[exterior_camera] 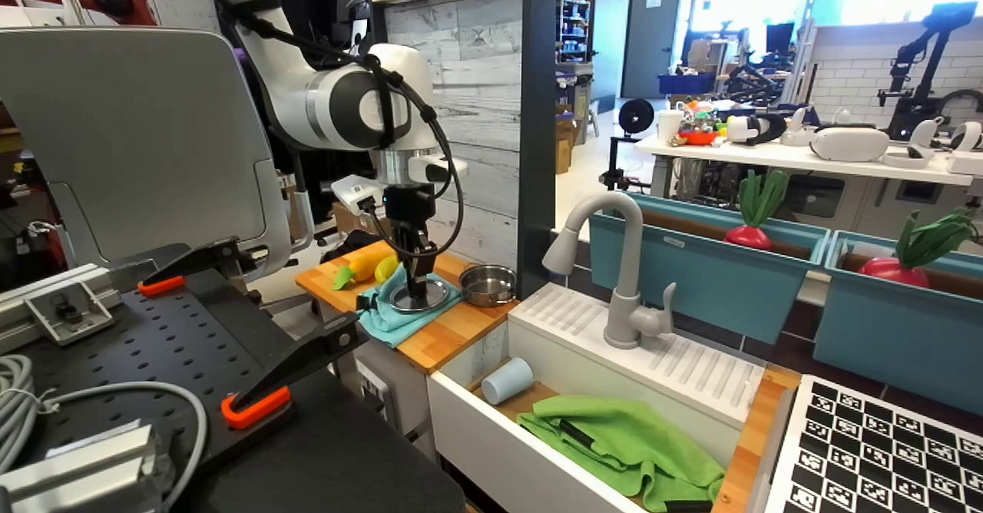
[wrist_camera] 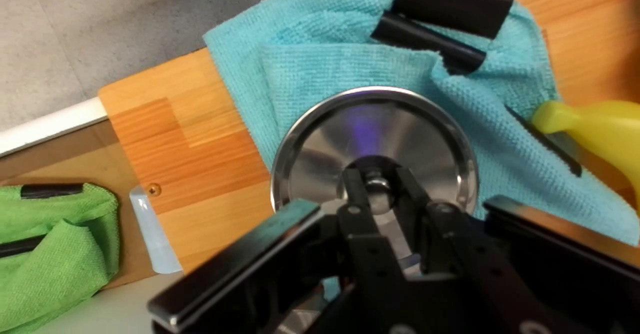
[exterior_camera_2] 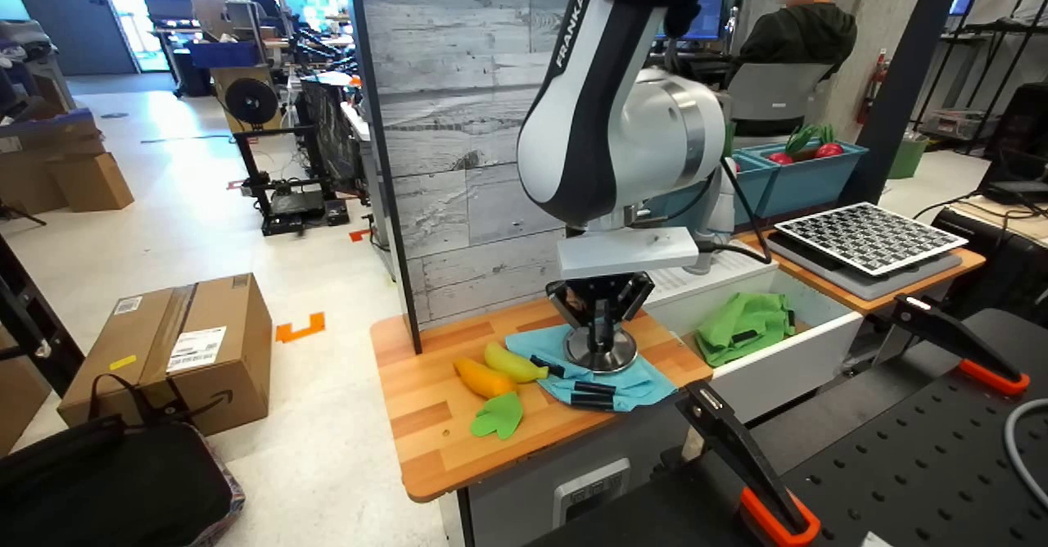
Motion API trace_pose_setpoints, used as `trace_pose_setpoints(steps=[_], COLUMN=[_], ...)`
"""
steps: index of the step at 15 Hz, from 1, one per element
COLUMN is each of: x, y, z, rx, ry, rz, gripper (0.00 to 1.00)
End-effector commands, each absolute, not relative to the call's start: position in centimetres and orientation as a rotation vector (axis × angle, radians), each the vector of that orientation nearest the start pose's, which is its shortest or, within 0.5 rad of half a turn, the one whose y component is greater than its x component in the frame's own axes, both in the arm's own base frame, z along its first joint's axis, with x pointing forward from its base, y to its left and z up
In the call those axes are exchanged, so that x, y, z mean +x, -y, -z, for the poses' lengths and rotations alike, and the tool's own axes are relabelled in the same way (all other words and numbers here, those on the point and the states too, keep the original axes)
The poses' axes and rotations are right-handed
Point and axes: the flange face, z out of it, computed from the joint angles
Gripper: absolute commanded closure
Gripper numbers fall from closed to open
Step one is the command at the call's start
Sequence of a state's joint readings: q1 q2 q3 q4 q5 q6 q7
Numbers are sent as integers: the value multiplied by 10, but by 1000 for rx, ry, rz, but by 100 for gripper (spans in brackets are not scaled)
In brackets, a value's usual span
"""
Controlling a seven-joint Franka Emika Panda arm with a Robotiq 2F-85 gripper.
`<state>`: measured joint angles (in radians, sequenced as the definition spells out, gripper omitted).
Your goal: Cover the pot with the silver lid
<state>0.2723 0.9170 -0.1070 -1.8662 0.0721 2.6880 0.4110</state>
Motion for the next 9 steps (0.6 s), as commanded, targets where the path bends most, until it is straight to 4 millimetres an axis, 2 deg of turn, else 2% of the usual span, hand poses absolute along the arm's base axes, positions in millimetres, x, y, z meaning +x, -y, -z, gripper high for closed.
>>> trace_pose_setpoints(steps=[1,5,9], x=[578,581,598], y=[-85,-70,-52], z=[-41,-61,-78], rx=[-3200,-3186,-3180], ry=[-398,-411,-417], rz=[-99,-83,-36], gripper=[95,95,95])
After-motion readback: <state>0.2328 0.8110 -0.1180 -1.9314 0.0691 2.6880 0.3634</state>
